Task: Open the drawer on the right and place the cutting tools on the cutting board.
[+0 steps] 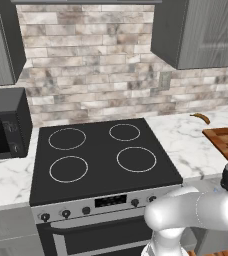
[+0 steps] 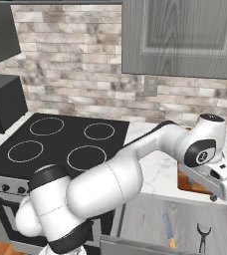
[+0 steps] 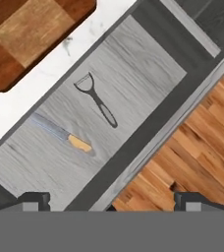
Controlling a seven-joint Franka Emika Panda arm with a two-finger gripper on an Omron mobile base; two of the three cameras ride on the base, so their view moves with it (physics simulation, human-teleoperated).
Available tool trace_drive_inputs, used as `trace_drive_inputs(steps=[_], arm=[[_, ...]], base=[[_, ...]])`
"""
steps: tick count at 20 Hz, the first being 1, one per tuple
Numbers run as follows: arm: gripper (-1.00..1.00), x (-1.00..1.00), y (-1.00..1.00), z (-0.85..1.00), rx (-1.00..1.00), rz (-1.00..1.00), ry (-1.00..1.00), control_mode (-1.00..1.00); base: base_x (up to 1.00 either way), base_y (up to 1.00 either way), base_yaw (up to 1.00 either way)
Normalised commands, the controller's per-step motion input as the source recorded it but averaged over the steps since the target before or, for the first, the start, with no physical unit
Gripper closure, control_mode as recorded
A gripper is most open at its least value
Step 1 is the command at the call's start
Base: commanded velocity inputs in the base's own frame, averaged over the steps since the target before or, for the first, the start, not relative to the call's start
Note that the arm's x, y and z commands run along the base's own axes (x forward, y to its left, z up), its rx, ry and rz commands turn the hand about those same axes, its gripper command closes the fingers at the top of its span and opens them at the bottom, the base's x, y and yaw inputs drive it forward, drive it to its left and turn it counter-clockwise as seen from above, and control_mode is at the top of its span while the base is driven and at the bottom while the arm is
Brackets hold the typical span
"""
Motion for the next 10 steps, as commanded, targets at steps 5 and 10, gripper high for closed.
trace_drive_inputs(steps=[5, 10], arm=[[-1.00, 0.00, 0.07, -0.31, 0.03, 0.18, -0.01, -1.00], [-1.00, 0.00, -0.11, -0.51, 0.10, 0.34, -0.02, -1.00]], base=[[0.00, 0.00, 0.00], [0.00, 0.00, 0.00]])
